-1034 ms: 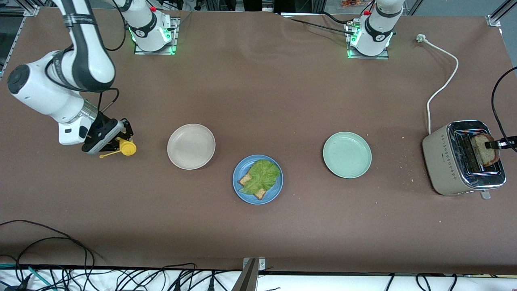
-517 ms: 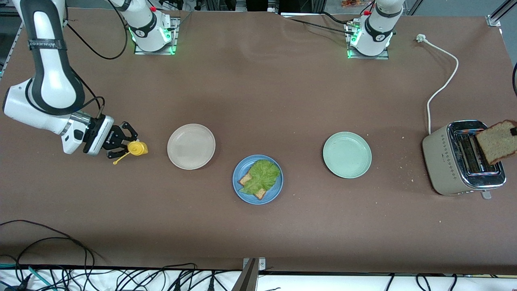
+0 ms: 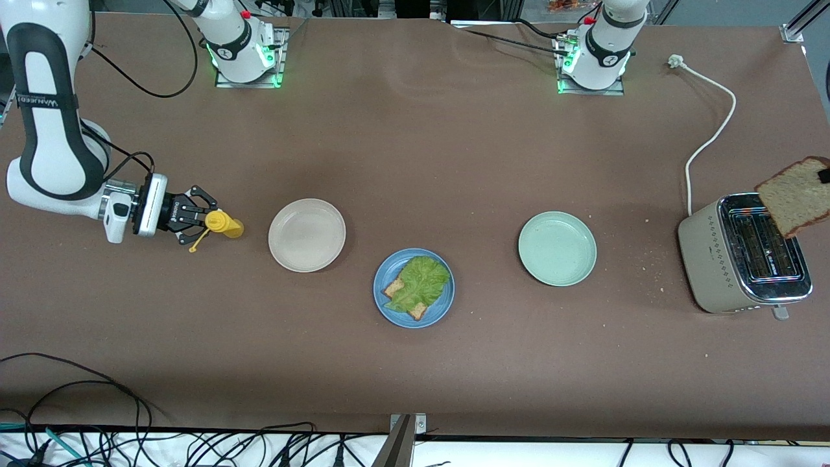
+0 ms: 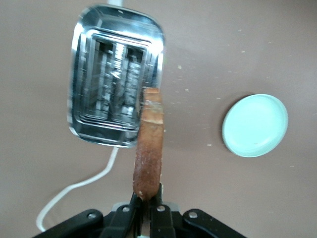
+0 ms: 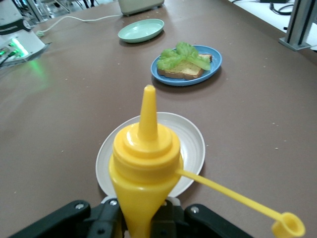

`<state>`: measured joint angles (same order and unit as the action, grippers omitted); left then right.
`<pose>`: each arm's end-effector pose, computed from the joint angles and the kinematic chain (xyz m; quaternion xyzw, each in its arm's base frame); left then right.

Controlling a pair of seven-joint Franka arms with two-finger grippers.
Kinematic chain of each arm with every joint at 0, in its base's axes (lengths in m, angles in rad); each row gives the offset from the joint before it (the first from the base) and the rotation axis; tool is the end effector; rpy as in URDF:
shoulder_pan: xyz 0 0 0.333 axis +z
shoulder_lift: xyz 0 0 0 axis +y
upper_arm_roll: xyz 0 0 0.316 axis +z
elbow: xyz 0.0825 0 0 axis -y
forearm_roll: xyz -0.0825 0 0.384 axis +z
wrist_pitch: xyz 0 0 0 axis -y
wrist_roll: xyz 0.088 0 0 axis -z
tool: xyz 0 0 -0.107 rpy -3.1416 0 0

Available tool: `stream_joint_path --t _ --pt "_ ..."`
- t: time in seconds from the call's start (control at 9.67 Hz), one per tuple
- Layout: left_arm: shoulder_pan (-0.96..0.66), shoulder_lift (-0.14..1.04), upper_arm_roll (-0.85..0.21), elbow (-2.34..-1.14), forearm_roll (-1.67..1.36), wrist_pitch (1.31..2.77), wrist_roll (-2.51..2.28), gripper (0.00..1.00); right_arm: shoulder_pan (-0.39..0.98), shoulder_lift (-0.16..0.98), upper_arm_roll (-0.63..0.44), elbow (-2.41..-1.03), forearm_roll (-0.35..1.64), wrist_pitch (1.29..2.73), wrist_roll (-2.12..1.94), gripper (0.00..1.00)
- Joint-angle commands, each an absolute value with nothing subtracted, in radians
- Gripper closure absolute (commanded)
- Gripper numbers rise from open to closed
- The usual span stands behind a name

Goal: Make sandwich in blue plate with both arms
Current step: 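Grasp the toaster bread slice with the left gripper while the right gripper releases, then carry the bread slice over the blue plate with the left gripper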

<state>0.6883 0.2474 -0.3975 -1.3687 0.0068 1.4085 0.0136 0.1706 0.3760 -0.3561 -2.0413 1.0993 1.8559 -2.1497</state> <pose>0.5701 0.2021 0.5715 0.9849 0.1386 -0.0862 0.0581 0.5623 -0.0310 0.2582 -0.7055 -0.5533 -0.2730 0.3488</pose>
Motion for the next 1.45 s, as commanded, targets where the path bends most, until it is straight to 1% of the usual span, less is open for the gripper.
stream_joint_path --t 0.0,0.21,0.31,0.52,0.62,0.72,0.83,0.93,1.03,1.14,1.34 --pt "0.678 0.244 -0.529 -1.394 -0.047 1.391 -0.267 1.00 0.109 0.468 -0.345 -2.014 1.189 1.767 -2.389 0.84" --pt "0.673 0.253 -0.567 -1.414 -0.170 1.405 -0.383 1.00 0.088 0.524 -0.345 -2.011 1.193 1.692 -2.459 0.83" --pt "0.648 0.259 -0.577 -1.428 -0.204 1.426 -0.450 1.00 0.086 0.528 -0.345 -2.011 1.193 1.687 -2.474 0.82" --pt "0.544 0.259 -0.578 -1.520 -0.236 1.585 -0.623 1.00 0.084 0.552 -0.345 -2.011 1.193 1.675 -2.526 0.82" --pt "0.478 0.261 -0.578 -1.554 -0.238 1.671 -0.729 1.00 0.086 0.570 -0.345 -2.011 1.245 1.674 -2.561 0.82" --pt "0.416 0.265 -0.578 -1.574 -0.239 1.757 -0.830 1.00 0.086 0.604 -0.345 -2.011 1.300 1.642 -2.615 0.78" --pt "0.358 0.291 -0.578 -1.574 -0.256 1.829 -0.918 1.00 0.086 0.613 -0.345 -2.011 1.318 1.638 -2.618 0.77" --pt "0.307 0.317 -0.578 -1.574 -0.256 1.904 -0.992 1.00 0.086 0.611 -0.345 -2.011 1.319 1.638 -2.619 0.75" --pt "0.252 0.346 -0.577 -1.574 -0.252 1.989 -1.055 1.00 0.086 0.612 -0.345 -2.013 1.318 1.640 -2.608 0.43" --pt "0.209 0.383 -0.577 -1.575 -0.249 2.099 -1.116 1.00 0.086 0.609 -0.347 -2.011 1.318 1.638 -2.596 0.00" --pt "0.103 0.429 -0.571 -1.592 -0.216 2.288 -1.234 1.00 0.068 0.569 -0.351 -2.011 1.305 1.649 -2.583 0.00"
